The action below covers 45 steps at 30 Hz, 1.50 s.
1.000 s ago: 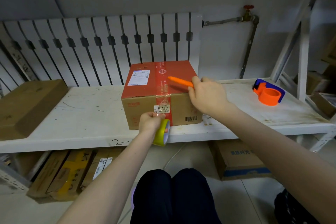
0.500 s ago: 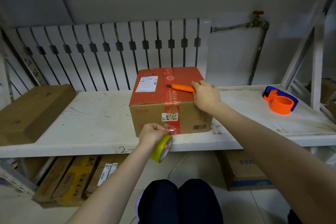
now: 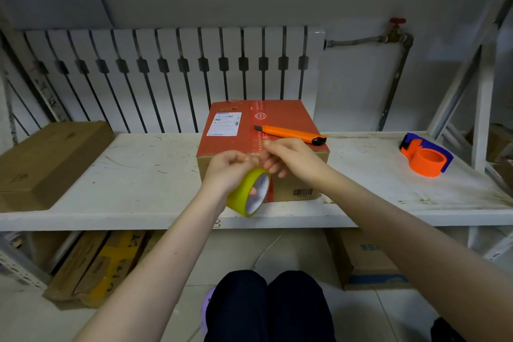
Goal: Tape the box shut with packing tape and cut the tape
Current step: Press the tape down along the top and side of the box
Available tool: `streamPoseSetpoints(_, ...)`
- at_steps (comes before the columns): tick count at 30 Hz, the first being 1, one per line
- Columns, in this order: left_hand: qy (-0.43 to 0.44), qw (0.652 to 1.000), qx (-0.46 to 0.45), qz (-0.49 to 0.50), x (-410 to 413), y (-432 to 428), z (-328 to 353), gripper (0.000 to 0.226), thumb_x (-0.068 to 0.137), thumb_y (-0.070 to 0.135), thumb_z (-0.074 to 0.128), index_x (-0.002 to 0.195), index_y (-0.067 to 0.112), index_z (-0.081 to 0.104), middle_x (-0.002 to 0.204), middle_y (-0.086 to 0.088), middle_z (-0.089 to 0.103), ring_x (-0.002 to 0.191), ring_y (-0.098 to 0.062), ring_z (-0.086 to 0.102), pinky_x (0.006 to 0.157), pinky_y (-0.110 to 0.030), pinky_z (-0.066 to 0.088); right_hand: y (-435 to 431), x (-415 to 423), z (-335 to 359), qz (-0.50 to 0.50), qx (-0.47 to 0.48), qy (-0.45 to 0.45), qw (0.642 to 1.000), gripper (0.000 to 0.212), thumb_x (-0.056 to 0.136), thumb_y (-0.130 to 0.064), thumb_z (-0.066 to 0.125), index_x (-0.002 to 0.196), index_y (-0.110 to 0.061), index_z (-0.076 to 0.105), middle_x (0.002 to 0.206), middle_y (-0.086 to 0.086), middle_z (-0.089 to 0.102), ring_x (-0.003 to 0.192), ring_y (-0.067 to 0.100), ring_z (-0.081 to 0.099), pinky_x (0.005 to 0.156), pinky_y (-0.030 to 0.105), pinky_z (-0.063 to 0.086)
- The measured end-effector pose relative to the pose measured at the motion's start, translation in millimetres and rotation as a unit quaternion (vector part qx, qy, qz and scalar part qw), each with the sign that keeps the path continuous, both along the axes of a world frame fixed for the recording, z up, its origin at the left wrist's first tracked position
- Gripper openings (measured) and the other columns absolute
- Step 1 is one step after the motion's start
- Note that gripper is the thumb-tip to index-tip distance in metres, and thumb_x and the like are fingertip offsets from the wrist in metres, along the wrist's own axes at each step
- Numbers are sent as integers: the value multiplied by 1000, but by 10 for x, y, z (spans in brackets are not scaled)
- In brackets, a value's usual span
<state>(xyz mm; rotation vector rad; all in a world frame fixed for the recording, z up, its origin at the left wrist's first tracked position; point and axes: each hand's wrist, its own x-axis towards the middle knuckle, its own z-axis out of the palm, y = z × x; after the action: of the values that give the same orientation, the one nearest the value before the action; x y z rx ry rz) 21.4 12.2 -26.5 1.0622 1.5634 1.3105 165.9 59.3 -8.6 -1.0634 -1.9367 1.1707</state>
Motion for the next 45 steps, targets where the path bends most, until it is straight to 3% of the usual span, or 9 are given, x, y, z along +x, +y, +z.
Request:
streamPoseSetpoints(8,23,998,62,-5,45,-154,322,7,86,17,66,81,14,62,77,-4,65,36,-15,59,41,-22,50,-78,4,188,-39,64,75,994,19,88,-15,64,71,-9,64,61,6,61,53,11,56,53,17,47)
streamPoseSetpoints(11,46,996,73,-15,38,-207,368,12,80,16,73,85,17,63,89,-8,68,54,-27,64,58,-39,57,-85,-8,199,-59,108,88,988,19,87,-14,65,68,-14,63,69,17,65,60,16,60,65,33,53)
streamPoseSetpoints(13,67,993,98,-18,40,-221,384,17,79,16,74,93,17,63,95,-7,68,62,-21,67,56,-37,58,-87,-12,206,-76,123,103,984,20,86,-16,66,66,-18,63,73,21,67,64,22,61,71,44,55)
streamPoseSetpoints(17,180,972,149,10,10,-196,419,58,77,27,75,129,25,52,106,-4,70,94,-16,67,80,-32,54,-40,-29,248,-104,122,104,982,20,83,-21,68,64,-20,65,67,14,67,65,23,62,71,44,55)
streamPoseSetpoints(21,220,964,150,22,-47,-141,469,97,74,23,78,149,33,17,91,-2,71,88,-12,66,82,-29,50,-3,-55,208,-141,140,74,977,19,82,-28,70,65,-19,70,66,5,70,64,20,65,67,37,54)
streamPoseSetpoints(25,305,939,148,53,-125,16,445,87,76,18,76,146,29,27,93,1,66,97,-12,57,85,-26,42,50,-63,133,-185,211,-52,958,32,90,-33,60,70,-12,73,61,0,66,56,8,57,53,14,40)
streamPoseSetpoints(30,413,903,107,61,-241,388,319,68,80,17,72,138,28,39,125,-6,63,119,-29,54,89,-37,47,239,13,-51,-199,242,-172,934,23,94,-23,50,103,-15,69,84,-2,70,71,13,62,62,28,51)
streamPoseSetpoints(35,483,868,97,59,-403,758,205,52,79,14,70,125,23,47,120,-8,64,111,-33,57,84,-39,49,366,103,-259,-154,299,-268,903,27,93,-17,49,115,-19,64,116,-1,66,106,18,60,81,37,53)
streamPoseSetpoints(45,568,817,93,34,-529,986,141,56,73,2,65,126,16,52,129,-10,56,121,-32,48,97,-40,42,496,169,-350,-102,309,-318,891,38,90,-4,46,123,-18,59,125,1,61,119,21,52,90,36,48)
